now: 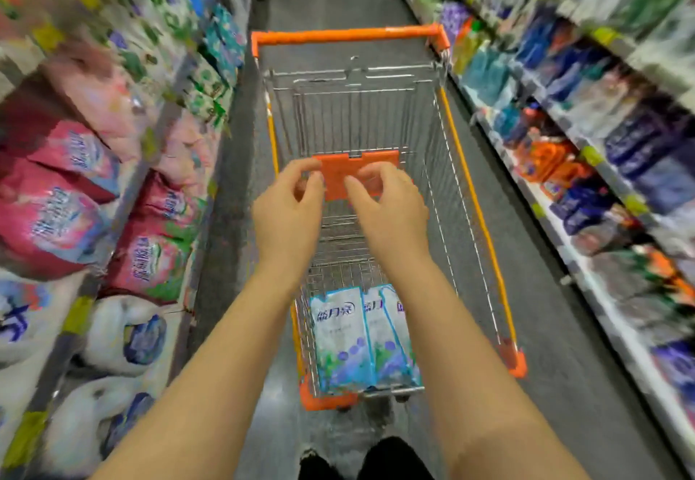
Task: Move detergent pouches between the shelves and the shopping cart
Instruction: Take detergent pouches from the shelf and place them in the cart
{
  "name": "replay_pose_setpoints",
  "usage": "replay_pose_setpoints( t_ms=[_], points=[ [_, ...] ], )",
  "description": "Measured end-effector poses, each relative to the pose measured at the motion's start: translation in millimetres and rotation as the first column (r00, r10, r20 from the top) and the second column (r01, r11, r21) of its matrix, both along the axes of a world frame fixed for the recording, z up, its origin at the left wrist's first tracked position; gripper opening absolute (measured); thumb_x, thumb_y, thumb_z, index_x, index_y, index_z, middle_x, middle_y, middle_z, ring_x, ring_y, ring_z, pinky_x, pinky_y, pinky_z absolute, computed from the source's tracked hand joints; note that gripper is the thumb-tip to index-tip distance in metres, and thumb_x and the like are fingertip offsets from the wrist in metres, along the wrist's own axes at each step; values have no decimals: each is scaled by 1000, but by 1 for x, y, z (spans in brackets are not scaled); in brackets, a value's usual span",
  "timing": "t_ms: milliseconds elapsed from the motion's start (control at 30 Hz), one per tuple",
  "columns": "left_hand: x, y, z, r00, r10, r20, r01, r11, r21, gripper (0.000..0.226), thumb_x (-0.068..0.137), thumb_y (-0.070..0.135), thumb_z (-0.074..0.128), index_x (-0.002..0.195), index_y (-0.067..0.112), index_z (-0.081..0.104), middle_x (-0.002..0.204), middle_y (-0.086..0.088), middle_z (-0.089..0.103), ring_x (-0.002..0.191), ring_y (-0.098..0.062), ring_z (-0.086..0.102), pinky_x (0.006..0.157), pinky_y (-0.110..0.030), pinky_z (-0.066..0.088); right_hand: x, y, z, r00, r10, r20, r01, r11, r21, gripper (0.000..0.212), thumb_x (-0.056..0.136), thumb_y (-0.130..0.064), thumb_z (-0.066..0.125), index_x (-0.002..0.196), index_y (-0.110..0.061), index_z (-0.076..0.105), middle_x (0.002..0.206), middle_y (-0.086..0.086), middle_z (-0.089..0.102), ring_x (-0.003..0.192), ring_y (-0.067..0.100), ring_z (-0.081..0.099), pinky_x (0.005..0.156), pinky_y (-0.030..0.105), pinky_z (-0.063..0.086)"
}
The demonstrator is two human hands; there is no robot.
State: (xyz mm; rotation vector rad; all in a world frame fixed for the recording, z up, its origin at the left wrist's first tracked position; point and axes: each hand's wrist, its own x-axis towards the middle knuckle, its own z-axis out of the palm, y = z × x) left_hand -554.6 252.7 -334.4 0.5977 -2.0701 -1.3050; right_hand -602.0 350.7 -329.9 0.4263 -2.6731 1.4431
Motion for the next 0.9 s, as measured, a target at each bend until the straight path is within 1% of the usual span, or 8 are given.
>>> replay_pose_setpoints(
  t_ms=[133,233,300,433,533,633,733,900],
  points=[
    [-54,24,-68,974,-90,207,67,991,116,29,90,20,52,116,27,60,62,9,53,84,-24,65,79,-34,45,-51,32,-74,971,-155,184,141,986,83,32,86,-34,58,113,-16,60,114,8,62,107,28,55,95,44,41],
    [-88,44,-121,927,-130,351,74,983,168,43,91,21,52,133,31,47,76,5,57,83,-23,61,81,-33,45,-82,57,-138,910,-257,325,185,954,238,42,88,-32,55,125,-13,54,124,12,59,116,31,51,100,39,38],
    [-108,57,-157,882,-152,446,65,977,204,50,92,22,51,140,32,38,82,5,57,81,-20,56,78,-29,41,-96,70,-179,854,-292,431,183,943,277,47,89,-30,55,131,-10,49,130,16,54,121,33,47,103,38,34],
    [-147,81,-236,798,-235,554,57,946,319,58,93,26,50,146,31,25,74,5,59,84,-26,59,76,-31,42,-127,85,-255,770,-332,545,174,931,320,52,91,-28,54,137,-8,41,130,20,51,122,37,45,102,38,34],
    [-168,98,-300,696,-280,661,38,934,356,62,93,31,49,148,28,19,105,-10,66,100,-31,60,86,-35,44,-149,90,-307,697,-363,618,163,920,357,53,91,-28,54,139,-9,39,133,19,50,124,34,44,100,35,33],
    [-177,117,-359,586,-317,746,19,926,378,56,94,28,48,145,20,27,118,-17,62,108,-32,57,84,-33,41,-157,93,-354,605,-392,693,157,912,379,49,89,-28,52,134,-11,44,130,17,53,120,34,50,97,36,39],
    [-180,137,-401,489,-342,802,-64,903,424,42,94,25,48,134,11,41,125,-20,57,114,-34,54,87,-33,40,-153,96,-390,548,-436,714,165,893,418,44,87,-29,50,129,-15,47,130,15,55,119,32,52,97,36,41],
    [-187,140,-440,418,-310,854,-215,880,424,42,96,33,45,123,2,53,123,-23,56,117,-35,53,93,-36,41,-158,101,-414,544,-484,685,109,851,514,55,89,-40,45,137,-13,37,131,17,53,120,34,51,101,43,40]
  ],
)
